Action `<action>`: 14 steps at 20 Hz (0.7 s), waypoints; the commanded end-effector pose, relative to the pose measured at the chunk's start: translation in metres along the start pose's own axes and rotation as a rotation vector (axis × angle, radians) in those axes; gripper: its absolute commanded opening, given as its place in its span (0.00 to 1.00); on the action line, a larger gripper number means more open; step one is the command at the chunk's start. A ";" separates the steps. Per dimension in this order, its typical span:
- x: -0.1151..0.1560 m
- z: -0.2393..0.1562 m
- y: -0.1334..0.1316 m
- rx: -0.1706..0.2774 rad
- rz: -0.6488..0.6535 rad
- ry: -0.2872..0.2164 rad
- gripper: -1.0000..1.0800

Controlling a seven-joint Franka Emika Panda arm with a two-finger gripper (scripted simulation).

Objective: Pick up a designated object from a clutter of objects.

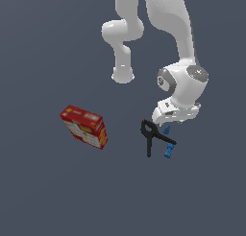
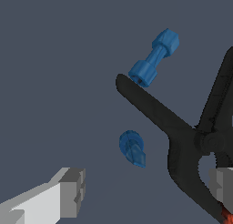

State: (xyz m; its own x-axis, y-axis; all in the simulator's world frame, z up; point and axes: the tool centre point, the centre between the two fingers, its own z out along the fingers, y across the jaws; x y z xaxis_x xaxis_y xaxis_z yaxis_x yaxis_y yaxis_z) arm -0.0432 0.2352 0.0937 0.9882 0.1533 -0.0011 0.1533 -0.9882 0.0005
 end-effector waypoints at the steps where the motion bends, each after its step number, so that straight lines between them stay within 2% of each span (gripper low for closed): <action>1: 0.000 0.000 0.000 0.000 0.000 0.000 0.96; 6: 0.000 0.009 0.000 0.000 0.000 0.000 0.96; 14: -0.001 0.044 -0.001 0.000 0.000 0.001 0.96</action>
State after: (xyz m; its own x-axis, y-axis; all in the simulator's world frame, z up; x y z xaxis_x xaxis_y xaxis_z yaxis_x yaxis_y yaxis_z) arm -0.0448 0.2356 0.0553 0.9881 0.1536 -0.0013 0.1536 -0.9881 0.0002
